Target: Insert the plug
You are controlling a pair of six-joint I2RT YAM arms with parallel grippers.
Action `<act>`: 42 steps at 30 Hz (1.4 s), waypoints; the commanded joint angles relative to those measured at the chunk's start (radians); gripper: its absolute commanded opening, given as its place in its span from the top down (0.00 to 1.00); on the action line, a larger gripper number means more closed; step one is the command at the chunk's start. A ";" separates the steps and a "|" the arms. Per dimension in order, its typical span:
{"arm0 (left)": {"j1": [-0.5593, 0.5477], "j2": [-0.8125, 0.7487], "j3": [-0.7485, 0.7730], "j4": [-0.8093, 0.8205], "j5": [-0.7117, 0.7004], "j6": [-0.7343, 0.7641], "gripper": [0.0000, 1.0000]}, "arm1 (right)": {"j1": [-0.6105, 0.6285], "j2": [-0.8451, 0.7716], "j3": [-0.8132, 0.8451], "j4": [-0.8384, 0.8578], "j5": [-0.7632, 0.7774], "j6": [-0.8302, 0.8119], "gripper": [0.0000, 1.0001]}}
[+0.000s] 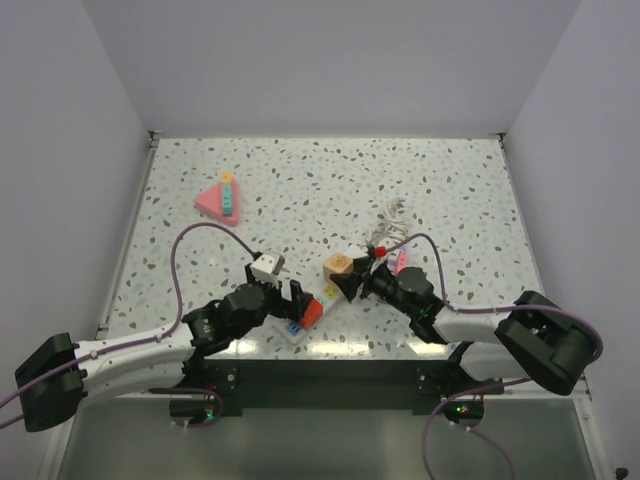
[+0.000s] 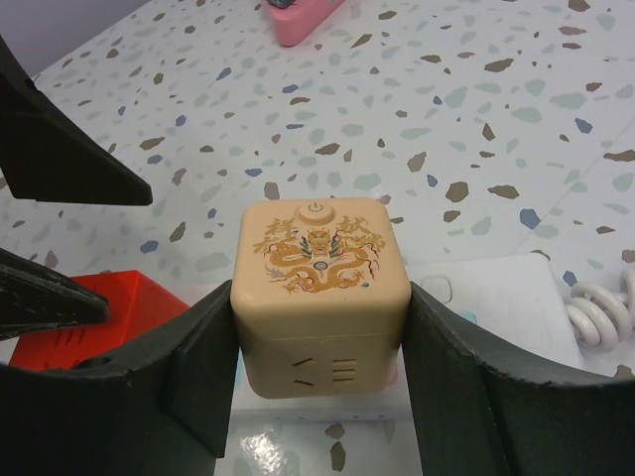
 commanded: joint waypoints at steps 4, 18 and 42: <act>-0.014 -0.017 -0.009 -0.002 0.004 -0.027 0.00 | 0.023 0.057 0.056 0.151 0.057 -0.019 1.00; -0.047 0.043 -0.015 -0.029 0.012 -0.070 0.02 | 0.080 0.091 0.056 0.183 0.107 -0.022 1.00; -0.069 0.071 -0.010 -0.026 0.010 -0.075 0.02 | 0.167 0.181 0.067 0.146 0.224 -0.013 1.00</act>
